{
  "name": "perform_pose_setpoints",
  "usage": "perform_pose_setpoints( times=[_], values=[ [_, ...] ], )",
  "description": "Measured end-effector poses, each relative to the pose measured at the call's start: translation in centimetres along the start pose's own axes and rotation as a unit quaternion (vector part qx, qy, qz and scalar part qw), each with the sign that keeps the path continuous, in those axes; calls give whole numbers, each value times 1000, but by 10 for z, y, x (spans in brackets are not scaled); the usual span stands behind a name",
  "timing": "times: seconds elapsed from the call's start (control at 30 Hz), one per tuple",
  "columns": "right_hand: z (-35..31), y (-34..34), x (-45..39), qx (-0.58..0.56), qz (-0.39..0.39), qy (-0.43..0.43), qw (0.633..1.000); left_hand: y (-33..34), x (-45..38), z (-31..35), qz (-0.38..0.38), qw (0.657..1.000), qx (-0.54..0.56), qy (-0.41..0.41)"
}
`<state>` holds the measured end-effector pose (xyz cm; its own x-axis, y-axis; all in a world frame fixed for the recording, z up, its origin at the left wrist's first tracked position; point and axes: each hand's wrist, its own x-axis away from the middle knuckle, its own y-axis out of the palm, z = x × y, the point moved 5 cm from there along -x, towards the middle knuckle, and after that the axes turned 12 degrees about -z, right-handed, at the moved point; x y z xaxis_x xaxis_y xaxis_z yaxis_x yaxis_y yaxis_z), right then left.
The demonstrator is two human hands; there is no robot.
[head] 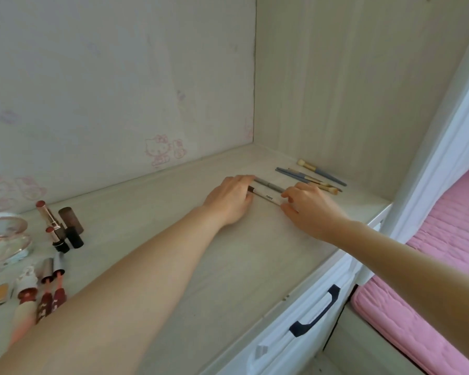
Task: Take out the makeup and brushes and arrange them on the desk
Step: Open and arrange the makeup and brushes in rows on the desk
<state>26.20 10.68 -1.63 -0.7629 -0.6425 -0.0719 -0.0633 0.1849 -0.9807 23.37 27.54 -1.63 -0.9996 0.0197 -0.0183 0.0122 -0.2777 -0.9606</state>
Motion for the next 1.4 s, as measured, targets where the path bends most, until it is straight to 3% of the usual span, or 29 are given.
perform_pose_setpoints(
  times=[0.2,0.53,1.1,1.27,1.4],
  values=[
    [-4,5,-12,19,-5,17,1000,3,-21,-10,-53,998,-39,4],
    [-13,6,-2,-30,16,-4,999,-6,8,-20,-3,999,-51,-3],
    [-98,-12,76,-126,128,-107,978,-44,170,-35,82,985,149,-11],
    [-138,-13,102,-166,136,-124,969,-64,228,-39,111,965,235,-18],
    [-169,-10,114,-221,112,-110,963,-77,274,-50,174,930,323,-39]
  ],
)
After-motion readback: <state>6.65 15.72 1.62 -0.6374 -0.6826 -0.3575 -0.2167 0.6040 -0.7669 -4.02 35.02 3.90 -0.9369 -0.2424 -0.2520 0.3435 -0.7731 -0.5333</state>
